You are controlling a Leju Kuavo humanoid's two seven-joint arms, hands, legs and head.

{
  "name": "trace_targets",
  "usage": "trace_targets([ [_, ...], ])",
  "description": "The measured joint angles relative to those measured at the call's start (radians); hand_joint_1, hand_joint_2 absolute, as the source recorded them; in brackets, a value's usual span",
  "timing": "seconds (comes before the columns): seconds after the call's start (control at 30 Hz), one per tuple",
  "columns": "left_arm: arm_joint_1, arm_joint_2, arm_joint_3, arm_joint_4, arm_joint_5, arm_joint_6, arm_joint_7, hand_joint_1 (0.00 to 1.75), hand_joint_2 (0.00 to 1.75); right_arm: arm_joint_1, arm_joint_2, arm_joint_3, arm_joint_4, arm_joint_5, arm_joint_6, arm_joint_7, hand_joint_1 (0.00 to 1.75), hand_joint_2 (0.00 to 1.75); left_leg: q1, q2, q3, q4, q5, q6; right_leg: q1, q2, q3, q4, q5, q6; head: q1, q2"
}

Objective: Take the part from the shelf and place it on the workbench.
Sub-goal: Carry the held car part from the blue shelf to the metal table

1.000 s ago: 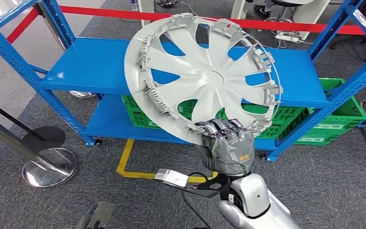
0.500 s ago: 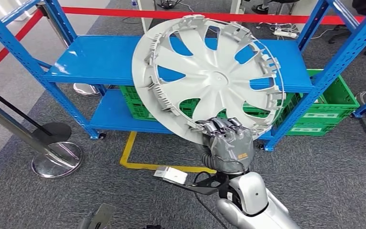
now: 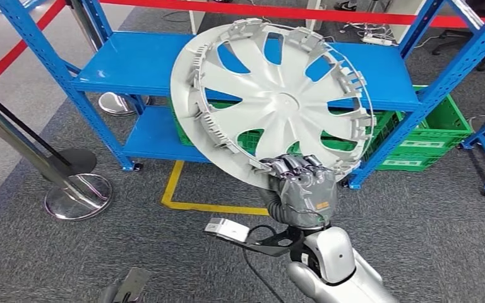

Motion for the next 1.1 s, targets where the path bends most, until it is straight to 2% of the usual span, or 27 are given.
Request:
trace_targets([
  [0.03,0.000,0.000,0.000,0.000,0.000,0.000,0.000,0.00,0.00,0.000,0.000,0.000,0.001,0.000,0.000,0.000,1.75,1.75,0.000,0.000,-0.011,0.001,0.009,-0.001,-0.001,0.000,0.026,-0.020,0.023,0.000,0.000,0.000],
  [0.1,0.000,-0.001,0.000,0.000,0.001,0.000,-0.001,0.00,0.00,-0.002,0.000,-0.001,0.002,-0.001,0.000,0.000,1.75,1.75,0.000,-0.001,-0.029,0.002,0.026,-0.007,-0.002,0.000,0.118,-0.149,0.076,-0.003,0.000,0.000],
  [0.17,0.000,-0.001,0.000,0.000,0.001,-0.001,-0.003,0.00,0.00,-0.005,0.000,-0.001,0.002,-0.002,0.000,0.001,1.75,1.75,-0.002,-0.001,-0.044,0.003,0.044,-0.016,0.000,0.001,0.199,-0.278,0.086,-0.007,-0.001,0.000],
  [0.23,0.000,-0.001,0.000,0.001,0.001,-0.001,-0.005,0.00,0.00,-0.007,0.000,-0.003,0.002,-0.004,0.000,0.002,1.75,1.75,-0.002,-0.001,-0.051,-0.002,0.066,-0.027,0.004,0.003,0.216,-0.317,0.084,-0.012,-0.001,0.000],
  [0.3,0.002,-0.001,0.000,0.002,0.001,-0.002,-0.007,0.00,0.00,-0.007,0.000,-0.004,0.003,-0.008,0.000,0.002,1.75,1.75,-0.001,-0.001,-0.058,-0.003,0.069,-0.038,0.002,0.001,0.199,-0.316,0.101,-0.026,-0.001,0.000],
  [0.33,0.003,0.000,0.000,0.003,0.001,-0.002,-0.007,0.00,0.00,-0.008,0.000,-0.004,0.003,-0.009,0.000,0.002,1.75,1.75,0.000,-0.001,-0.064,0.011,0.045,-0.043,0.000,0.000,0.190,-0.317,0.112,-0.037,-0.003,0.000],
  [0.37,0.004,0.000,0.000,0.003,0.001,-0.003,-0.008,0.00,0.00,-0.009,0.000,-0.004,0.003,-0.010,0.000,0.002,1.75,1.75,0.001,-0.002,-0.075,0.045,0.002,-0.048,-0.001,-0.002,0.178,-0.318,0.124,-0.046,-0.004,0.000],
  [0.43,0.004,0.000,0.000,0.003,0.002,-0.004,-0.009,0.00,0.00,-0.010,0.001,-0.005,0.004,-0.010,0.000,0.002,1.75,1.75,0.004,-0.002,-0.099,0.170,-0.105,-0.055,0.001,-0.004,0.152,-0.314,0.146,-0.055,-0.007,0.000],
  [0.47,0.003,0.000,0.000,0.003,0.002,-0.005,-0.009,0.00,0.00,-0.010,0.001,-0.005,0.004,-0.011,0.000,0.002,1.75,1.75,0.005,-0.002,-0.106,0.235,-0.137,-0.057,0.003,-0.004,0.137,-0.311,0.156,-0.056,-0.007,0.000],
  [0.5,0.003,0.000,0.000,0.003,0.001,-0.005,-0.009,0.00,0.00,-0.010,0.001,-0.005,0.004,-0.011,0.000,0.002,1.75,1.75,0.005,-0.002,-0.105,0.282,-0.145,-0.058,0.004,-0.005,0.120,-0.306,0.166,-0.056,-0.007,0.000],
  [0.53,0.002,0.000,0.000,0.003,0.001,-0.006,-0.009,0.00,0.00,-0.010,0.001,-0.006,0.004,-0.011,0.000,0.002,1.75,1.75,0.005,-0.003,-0.091,0.299,-0.129,-0.058,0.005,-0.004,0.102,-0.300,0.175,-0.054,-0.007,0.000],
  [0.57,0.002,0.000,0.000,0.003,0.001,-0.006,-0.009,0.00,0.00,-0.010,0.001,-0.006,0.004,-0.011,0.000,0.002,1.75,1.75,0.005,-0.003,-0.062,0.282,-0.101,-0.056,0.005,-0.004,0.085,-0.293,0.183,-0.052,-0.007,0.000],
  [0.6,0.000,0.000,0.000,0.003,0.001,-0.006,-0.009,0.00,0.00,-0.010,0.001,-0.006,0.004,-0.011,0.000,0.002,1.75,1.75,0.005,-0.003,-0.018,0.237,-0.077,-0.053,0.006,-0.003,0.069,-0.285,0.190,-0.050,-0.008,0.000],
  [0.63,-0.002,0.000,0.000,0.003,0.001,-0.007,-0.009,0.00,0.00,-0.011,0.001,-0.007,0.004,-0.011,0.000,0.002,1.75,1.75,0.004,-0.005,0.036,0.167,-0.072,-0.049,0.007,-0.003,0.055,-0.279,0.197,-0.046,-0.008,0.000],
  [0.67,-0.004,0.000,0.000,0.003,0.001,-0.007,-0.009,0.00,0.00,-0.011,0.001,-0.007,0.004,-0.011,0.000,0.002,1.75,1.75,0.002,-0.007,0.084,0.096,-0.082,-0.044,0.008,-0.003,0.046,-0.274,0.204,-0.041,-0.007,0.000],
  [0.7,-0.006,0.000,0.000,0.003,0.001,-0.007,-0.009,0.00,0.00,-0.011,0.001,-0.008,0.004,-0.011,0.000,0.003,1.75,1.75,-0.001,-0.009,0.118,0.041,-0.096,-0.038,0.008,-0.003,0.040,-0.272,0.213,-0.037,-0.006,0.000],
  [0.73,-0.007,0.000,0.000,0.003,0.001,-0.007,-0.009,0.00,0.00,-0.012,0.001,-0.008,0.004,-0.011,0.000,0.003,1.75,1.75,-0.005,-0.010,0.134,0.007,-0.107,-0.033,0.006,-0.004,0.035,-0.273,0.223,-0.032,-0.006,0.000],
  [0.8,-0.006,-0.001,0.000,0.004,0.000,-0.007,-0.009,0.00,0.00,-0.011,0.001,-0.009,0.004,-0.012,0.000,0.003,1.75,1.75,-0.008,-0.007,0.124,-0.010,-0.090,-0.020,0.001,-0.003,0.024,-0.279,0.241,-0.021,-0.006,0.000],
  [0.83,-0.005,0.000,0.000,0.005,0.000,-0.008,-0.009,0.00,0.00,-0.011,0.001,-0.009,0.005,-0.012,0.000,0.003,1.75,1.75,-0.007,-0.004,0.113,-0.014,-0.077,-0.013,0.000,-0.001,0.014,-0.272,0.227,-0.016,-0.007,0.000],
  [0.87,-0.004,0.001,0.000,0.006,0.000,-0.008,-0.009,0.00,0.00,-0.010,0.000,-0.009,0.006,-0.012,0.000,0.003,1.75,1.75,-0.006,-0.002,0.100,-0.018,-0.063,-0.006,-0.001,0.000,0.002,-0.249,0.193,-0.011,-0.005,0.000],
  [0.9,-0.005,0.001,0.000,0.007,-0.001,-0.009,-0.009,0.00,0.00,-0.010,0.000,-0.010,0.007,-0.011,0.000,0.003,1.75,1.75,-0.004,0.001,0.087,-0.019,-0.050,0.000,-0.002,0.001,-0.012,-0.208,0.142,-0.007,-0.004,0.000],
  [0.93,-0.005,0.002,0.000,0.007,-0.001,-0.009,-0.009,0.00,0.00,-0.010,0.000,-0.010,0.008,-0.011,0.000,0.003,1.75,1.75,-0.005,0.001,0.070,-0.019,-0.036,0.004,-0.003,0.001,-0.023,-0.149,0.085,-0.004,-0.003,0.000],
  [0.97,-0.006,0.001,-0.001,0.007,-0.002,-0.010,-0.009,0.00,0.00,-0.011,0.000,-0.010,0.010,-0.011,0.000,0.002,1.75,1.75,-0.005,0.002,0.055,-0.018,-0.024,0.006,-0.004,0.001,-0.030,-0.085,0.045,0.000,-0.001,0.000],
  [1.0,-0.006,0.001,-0.001,0.007,-0.002,-0.010,-0.009,0.00,0.00,-0.011,0.000,-0.010,0.012,-0.012,0.000,0.002,1.75,1.75,-0.006,0.002,0.038,-0.016,-0.011,0.006,-0.005,0.001,-0.029,-0.034,0.031,0.002,-0.001,0.000],
  [1.03,-0.007,0.001,-0.001,0.007,-0.003,-0.010,-0.009,0.00,0.00,-0.011,0.000,-0.010,0.013,-0.012,0.000,0.002,1.75,1.75,-0.006,0.003,0.021,-0.014,0.002,0.005,-0.005,0.001,-0.018,-0.005,0.042,0.004,0.000,0.000],
  [1.07,-0.007,0.000,-0.001,0.007,-0.003,-0.010,-0.009,0.00,0.00,-0.012,0.000,-0.010,0.014,-0.012,0.000,0.002,1.75,1.75,-0.006,0.003,0.003,-0.012,0.013,0.003,-0.005,0.001,0.006,-0.010,0.072,0.005,0.000,0.000],
  [1.1,-0.007,0.000,-0.001,0.007,-0.003,-0.010,-0.009,0.00,0.00,-0.012,0.000,-0.010,0.015,-0.012,0.000,0.002,1.75,1.75,-0.006,0.003,-0.012,-0.009,0.025,0.000,-0.005,0.001,0.046,-0.046,0.103,0.004,0.000,0.000],
])
